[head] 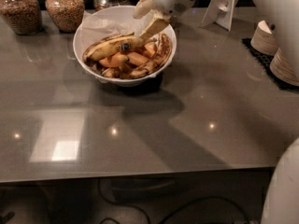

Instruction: Pick banana from white bowl

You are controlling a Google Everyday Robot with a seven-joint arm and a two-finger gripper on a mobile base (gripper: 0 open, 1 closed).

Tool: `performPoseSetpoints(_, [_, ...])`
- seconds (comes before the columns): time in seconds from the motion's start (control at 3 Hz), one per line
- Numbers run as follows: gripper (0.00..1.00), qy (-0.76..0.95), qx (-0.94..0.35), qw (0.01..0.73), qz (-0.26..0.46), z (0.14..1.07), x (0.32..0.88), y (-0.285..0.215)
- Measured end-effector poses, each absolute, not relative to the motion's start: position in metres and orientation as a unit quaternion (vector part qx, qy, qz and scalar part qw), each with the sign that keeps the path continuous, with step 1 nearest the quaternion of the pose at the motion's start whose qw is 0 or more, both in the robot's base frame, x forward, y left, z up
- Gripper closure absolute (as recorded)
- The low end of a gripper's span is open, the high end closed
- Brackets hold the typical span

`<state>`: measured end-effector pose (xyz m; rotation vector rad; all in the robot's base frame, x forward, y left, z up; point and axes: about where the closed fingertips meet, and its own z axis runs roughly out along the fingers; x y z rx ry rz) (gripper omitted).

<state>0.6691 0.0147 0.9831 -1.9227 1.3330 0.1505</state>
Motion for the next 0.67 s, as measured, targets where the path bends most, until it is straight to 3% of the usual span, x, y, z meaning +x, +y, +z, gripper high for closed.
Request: performPoseSetpoints(0.67, [0.46, 0.515, -0.759, 0.386, 0.095, 0.962, 0.673, 0.04])
